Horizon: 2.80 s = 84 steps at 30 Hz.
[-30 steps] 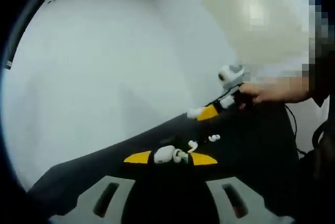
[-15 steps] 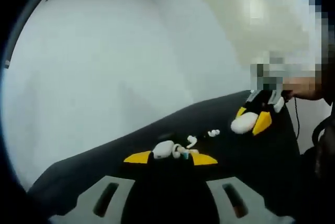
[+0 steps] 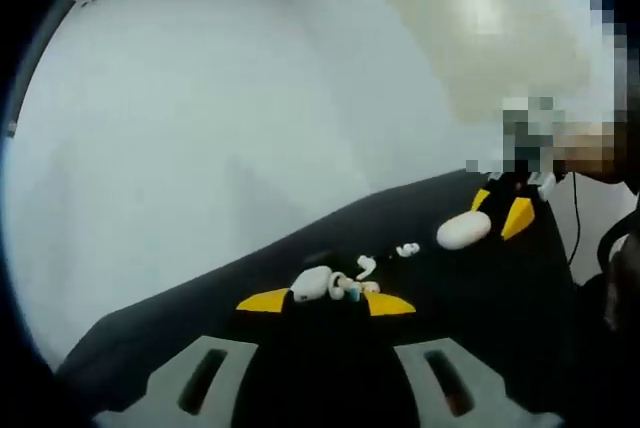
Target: Pick up three earphones and place each one into its charging case using tactile feedback, ensure that each earphone is properly inserted and securely positioned inside the case.
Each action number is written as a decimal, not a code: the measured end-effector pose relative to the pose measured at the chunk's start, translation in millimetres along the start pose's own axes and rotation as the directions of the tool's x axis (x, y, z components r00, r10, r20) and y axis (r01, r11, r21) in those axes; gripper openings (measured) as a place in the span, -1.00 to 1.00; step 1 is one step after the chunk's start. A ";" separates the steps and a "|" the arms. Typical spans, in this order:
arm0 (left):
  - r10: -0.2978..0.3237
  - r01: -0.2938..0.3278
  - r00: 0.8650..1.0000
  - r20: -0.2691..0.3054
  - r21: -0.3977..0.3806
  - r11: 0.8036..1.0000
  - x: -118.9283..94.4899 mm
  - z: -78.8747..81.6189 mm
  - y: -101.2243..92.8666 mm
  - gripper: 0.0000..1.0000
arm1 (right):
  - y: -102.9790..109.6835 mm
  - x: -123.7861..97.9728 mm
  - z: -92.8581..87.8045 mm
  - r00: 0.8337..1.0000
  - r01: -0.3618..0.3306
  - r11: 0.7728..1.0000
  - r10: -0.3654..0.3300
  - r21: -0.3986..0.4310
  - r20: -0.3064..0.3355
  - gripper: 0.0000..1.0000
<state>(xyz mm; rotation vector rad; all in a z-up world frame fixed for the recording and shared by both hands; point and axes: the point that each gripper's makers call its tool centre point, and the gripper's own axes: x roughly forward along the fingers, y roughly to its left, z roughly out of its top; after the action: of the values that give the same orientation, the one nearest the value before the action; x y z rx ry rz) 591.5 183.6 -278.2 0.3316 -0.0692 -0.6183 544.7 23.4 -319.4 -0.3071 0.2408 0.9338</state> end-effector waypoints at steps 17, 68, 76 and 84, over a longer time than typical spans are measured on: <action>-0.030 0.031 0.999 0.014 -0.007 1.000 1.1 2.5 -4.6 -0.48 | 10.7 -10.6 53.4 0.941 -0.292 0.947 0.259 0.136 0.218 -0.21; -0.582 0.591 0.805 0.112 -0.074 0.803 29.8 40.8 -128.1 -0.66 | 17.5 27.7 12.4 0.817 -0.564 0.815 0.574 -0.137 0.056 -0.48; -0.584 0.595 0.799 0.141 -0.055 0.801 28.3 45.8 -129.9 -0.68 | 26.7 28.1 14.7 0.828 -0.538 0.820 0.557 -0.195 0.062 -0.56; -0.599 0.611 0.791 0.129 -0.092 0.787 29.6 43.0 -132.4 -0.65 | 26.6 24.6 15.5 0.831 -0.521 0.819 0.551 -0.242 0.076 -0.58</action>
<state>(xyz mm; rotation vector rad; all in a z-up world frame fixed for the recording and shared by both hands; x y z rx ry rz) 534.8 53.0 -281.7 0.1926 -0.0087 -1.2797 538.1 62.2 -317.2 -0.3742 0.0919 1.5478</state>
